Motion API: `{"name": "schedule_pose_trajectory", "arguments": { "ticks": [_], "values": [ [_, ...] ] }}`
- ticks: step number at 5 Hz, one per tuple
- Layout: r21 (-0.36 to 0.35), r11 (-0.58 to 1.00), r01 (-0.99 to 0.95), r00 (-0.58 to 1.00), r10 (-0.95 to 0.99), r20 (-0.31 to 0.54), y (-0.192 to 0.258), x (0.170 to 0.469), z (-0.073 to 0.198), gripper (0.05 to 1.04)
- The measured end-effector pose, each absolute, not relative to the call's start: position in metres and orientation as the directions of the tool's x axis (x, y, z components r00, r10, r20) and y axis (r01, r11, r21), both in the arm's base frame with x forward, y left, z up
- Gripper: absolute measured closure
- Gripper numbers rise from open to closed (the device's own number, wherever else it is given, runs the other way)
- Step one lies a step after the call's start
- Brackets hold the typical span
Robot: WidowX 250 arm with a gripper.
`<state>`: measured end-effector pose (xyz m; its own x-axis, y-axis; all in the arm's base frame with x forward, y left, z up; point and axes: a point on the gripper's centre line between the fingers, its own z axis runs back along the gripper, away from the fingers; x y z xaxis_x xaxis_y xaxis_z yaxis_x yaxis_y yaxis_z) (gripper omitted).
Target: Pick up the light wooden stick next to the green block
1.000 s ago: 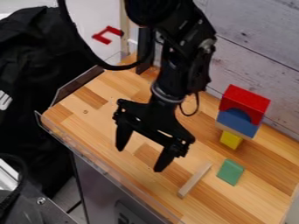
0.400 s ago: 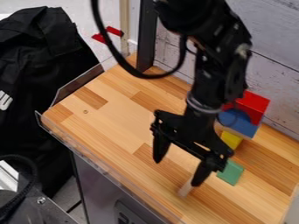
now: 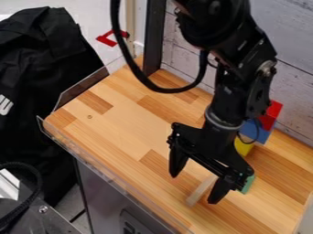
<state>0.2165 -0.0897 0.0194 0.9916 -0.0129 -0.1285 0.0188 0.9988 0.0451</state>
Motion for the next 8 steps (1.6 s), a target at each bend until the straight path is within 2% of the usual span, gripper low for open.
{"name": "schedule_pose_trajectory", "arguments": {
  "ticks": [1,2,3,5,8],
  "values": [
    [0.029,0.999,0.019,0.992,-0.015,-0.128,-0.091,0.215,0.017,0.084],
    [-0.047,0.996,0.069,0.991,-0.074,-0.115,-0.096,0.217,0.015,0.084],
    [-0.094,0.992,0.081,0.991,-0.09,-0.097,-0.09,0.224,0.013,0.084],
    [-0.069,0.994,0.088,0.988,-0.096,-0.124,-0.082,0.228,-0.002,0.084],
    [-0.063,0.994,0.092,0.989,-0.099,-0.111,-0.085,0.23,-0.008,0.084]
  ]
}}
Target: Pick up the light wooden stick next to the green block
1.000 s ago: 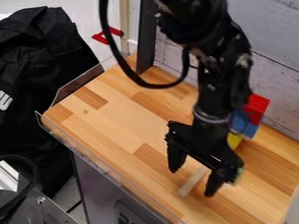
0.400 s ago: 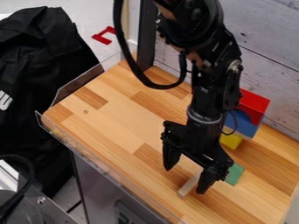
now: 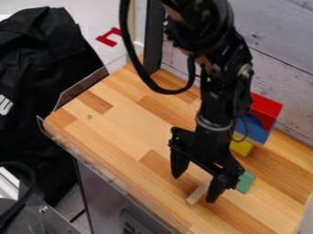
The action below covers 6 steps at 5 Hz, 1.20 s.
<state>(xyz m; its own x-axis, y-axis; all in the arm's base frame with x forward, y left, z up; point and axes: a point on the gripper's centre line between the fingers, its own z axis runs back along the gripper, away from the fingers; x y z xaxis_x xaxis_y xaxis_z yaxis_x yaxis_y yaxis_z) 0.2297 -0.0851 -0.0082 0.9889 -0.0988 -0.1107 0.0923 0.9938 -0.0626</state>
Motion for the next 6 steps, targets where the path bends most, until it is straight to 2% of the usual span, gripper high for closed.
{"name": "schedule_pose_trajectory", "arguments": {
  "ticks": [2,3,5,6],
  "values": [
    [-0.024,0.996,0.081,0.982,-0.084,-0.169,-0.081,0.228,-0.032,0.084],
    [-0.019,0.997,0.073,0.982,-0.075,-0.172,-0.081,0.228,-0.033,0.134],
    [-0.02,0.998,0.052,0.982,-0.055,-0.179,-0.083,0.233,-0.035,0.724],
    [-0.03,0.999,0.035,0.981,-0.041,-0.187,-0.083,0.232,-0.033,0.912]
  ]
}}
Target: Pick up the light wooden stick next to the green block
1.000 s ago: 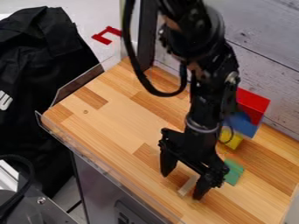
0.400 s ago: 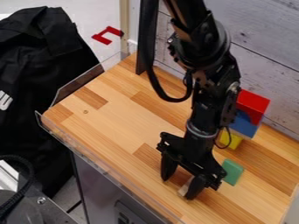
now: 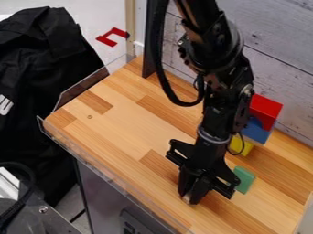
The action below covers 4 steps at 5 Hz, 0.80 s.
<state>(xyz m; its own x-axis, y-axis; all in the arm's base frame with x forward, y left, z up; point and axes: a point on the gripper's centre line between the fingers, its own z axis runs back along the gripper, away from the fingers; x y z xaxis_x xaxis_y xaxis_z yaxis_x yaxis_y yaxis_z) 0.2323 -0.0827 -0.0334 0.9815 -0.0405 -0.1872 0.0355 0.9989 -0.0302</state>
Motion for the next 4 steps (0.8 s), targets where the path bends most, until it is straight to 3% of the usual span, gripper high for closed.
{"name": "schedule_pose_trajectory", "arguments": {
  "ticks": [2,3,4],
  "values": [
    [-0.071,0.987,-0.146,0.987,0.141,-0.081,-0.062,0.239,0.026,0.946],
    [-0.019,0.936,-0.351,0.935,0.35,-0.063,-0.046,0.241,0.058,0.946],
    [-0.034,0.849,-0.528,0.848,0.525,-0.063,-0.029,0.243,0.09,0.946]
  ]
}}
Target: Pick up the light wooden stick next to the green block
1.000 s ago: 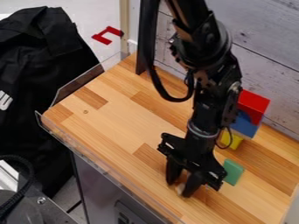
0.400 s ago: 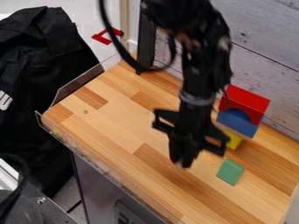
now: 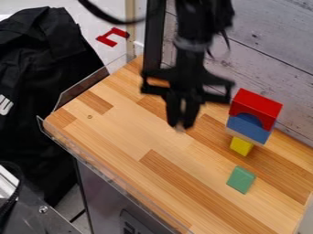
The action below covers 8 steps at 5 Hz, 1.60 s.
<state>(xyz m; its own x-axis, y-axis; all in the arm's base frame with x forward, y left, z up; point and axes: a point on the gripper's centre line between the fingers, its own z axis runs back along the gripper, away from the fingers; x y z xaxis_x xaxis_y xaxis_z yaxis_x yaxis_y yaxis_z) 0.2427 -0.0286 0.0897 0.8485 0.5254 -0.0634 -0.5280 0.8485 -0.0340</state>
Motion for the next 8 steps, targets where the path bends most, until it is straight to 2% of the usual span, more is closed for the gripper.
{"name": "schedule_pose_trajectory", "arguments": {
  "ticks": [1,2,3,5,6,7,8],
  "values": [
    [-0.044,0.752,-0.658,0.752,0.654,-0.079,-0.012,0.252,0.104,0.946],
    [0.012,0.639,-0.769,0.634,0.764,-0.118,0.011,0.258,0.101,0.946],
    [0.062,0.543,-0.837,0.528,0.832,-0.17,0.037,0.271,0.08,0.946],
    [0.188,0.083,-0.979,0.057,0.989,-0.139,0.064,0.279,0.023,0.946],
    [0.172,-0.077,-0.982,-0.106,0.981,-0.163,0.069,0.283,0.008,0.946],
    [0.14,-0.16,-0.977,-0.185,0.963,-0.194,0.072,0.287,-0.005,0.946],
    [0.07,-0.055,-0.996,-0.069,0.977,-0.203,0.077,0.29,-0.013,0.946]
  ]
}}
